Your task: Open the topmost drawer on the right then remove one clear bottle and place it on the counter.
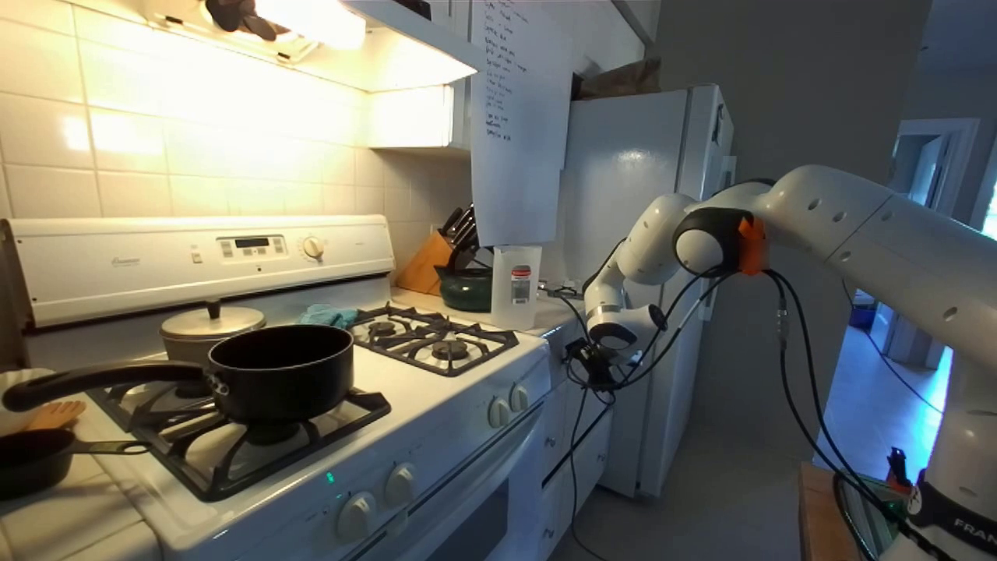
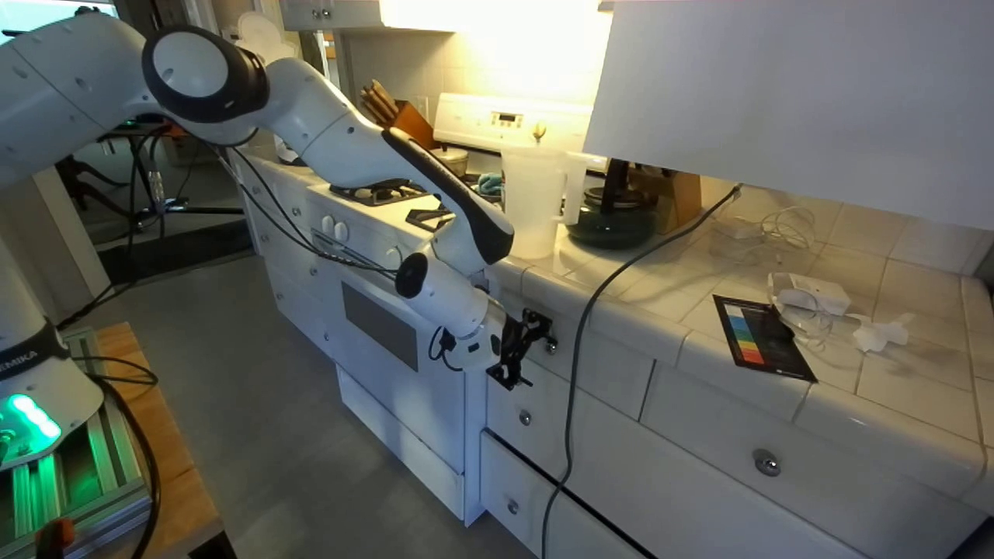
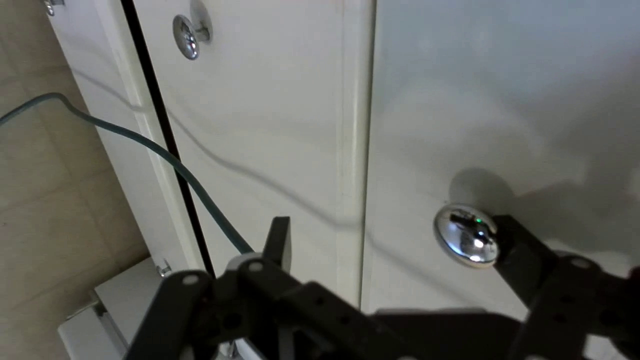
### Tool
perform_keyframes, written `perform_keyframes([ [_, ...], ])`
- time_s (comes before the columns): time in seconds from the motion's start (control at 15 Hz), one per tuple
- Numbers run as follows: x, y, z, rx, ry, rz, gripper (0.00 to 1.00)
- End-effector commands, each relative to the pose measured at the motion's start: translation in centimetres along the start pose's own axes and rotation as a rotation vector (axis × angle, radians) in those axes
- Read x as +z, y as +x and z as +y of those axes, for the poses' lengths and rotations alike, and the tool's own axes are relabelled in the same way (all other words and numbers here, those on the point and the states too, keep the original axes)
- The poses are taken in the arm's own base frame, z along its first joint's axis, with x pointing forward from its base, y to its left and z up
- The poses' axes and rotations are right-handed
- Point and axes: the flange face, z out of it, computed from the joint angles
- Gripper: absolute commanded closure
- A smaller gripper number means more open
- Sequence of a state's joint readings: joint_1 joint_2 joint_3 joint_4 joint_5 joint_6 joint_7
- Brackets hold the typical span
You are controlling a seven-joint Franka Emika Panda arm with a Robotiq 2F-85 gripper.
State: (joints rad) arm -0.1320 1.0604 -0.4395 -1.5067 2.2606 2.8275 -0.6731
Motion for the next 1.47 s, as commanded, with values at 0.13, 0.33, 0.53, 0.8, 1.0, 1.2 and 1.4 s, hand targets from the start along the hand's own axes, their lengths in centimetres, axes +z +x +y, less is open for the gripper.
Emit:
perform_keyframes([
  [0.13,-2.7,1.7,3.7,0.078,-0.185,0.017,0.0],
  [0.33,-3.6,2.4,4.8,0.119,-0.225,0.022,0.0],
  [0.53,-4.9,2.7,6.2,0.173,-0.259,0.024,0.0],
  [0.8,-6.8,3.0,8.6,0.255,-0.302,0.041,0.0],
  [1.0,-8.3,3.5,11.2,0.318,-0.347,0.064,0.0],
  [1.2,-10.0,4.3,14.9,0.391,-0.418,0.094,0.0],
  [1.4,-12.0,3.8,19.7,0.471,-0.522,0.11,0.0],
])
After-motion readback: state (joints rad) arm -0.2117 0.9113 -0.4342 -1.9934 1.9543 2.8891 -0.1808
